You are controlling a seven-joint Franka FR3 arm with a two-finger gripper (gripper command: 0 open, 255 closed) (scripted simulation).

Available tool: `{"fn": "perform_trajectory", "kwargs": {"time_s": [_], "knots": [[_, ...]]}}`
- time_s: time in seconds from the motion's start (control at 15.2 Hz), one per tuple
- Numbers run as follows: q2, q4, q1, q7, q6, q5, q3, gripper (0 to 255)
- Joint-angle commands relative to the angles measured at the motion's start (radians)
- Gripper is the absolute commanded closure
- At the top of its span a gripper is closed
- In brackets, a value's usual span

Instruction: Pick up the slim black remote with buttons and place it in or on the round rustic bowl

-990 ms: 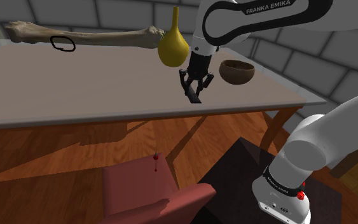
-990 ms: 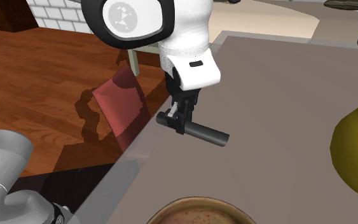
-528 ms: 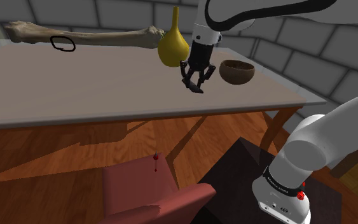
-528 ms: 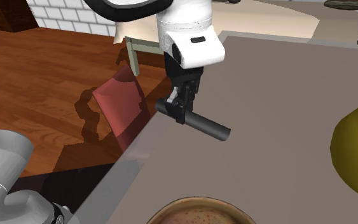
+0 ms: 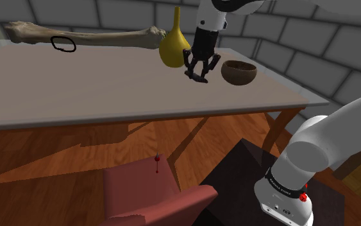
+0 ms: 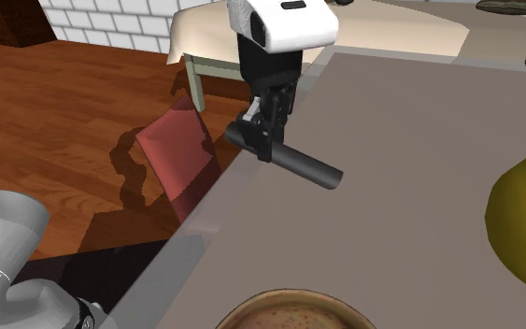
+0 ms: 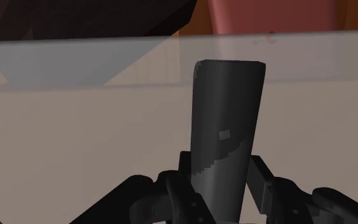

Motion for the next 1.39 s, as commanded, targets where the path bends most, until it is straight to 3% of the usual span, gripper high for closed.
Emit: {"fn": "perform_trajectory", "kwargs": {"time_s": [0.0,0.99,1.32], "knots": [[0.005,0.03,-0.001,0.003,-0.025,-0.002,-0.001,255],[0.052,0.272,-0.007,0.023,-0.22,-0.016,-0.009,255],[0.001,0.218,-0.043,-0.102,-0.23,-0.04,-0.102,255]]}}
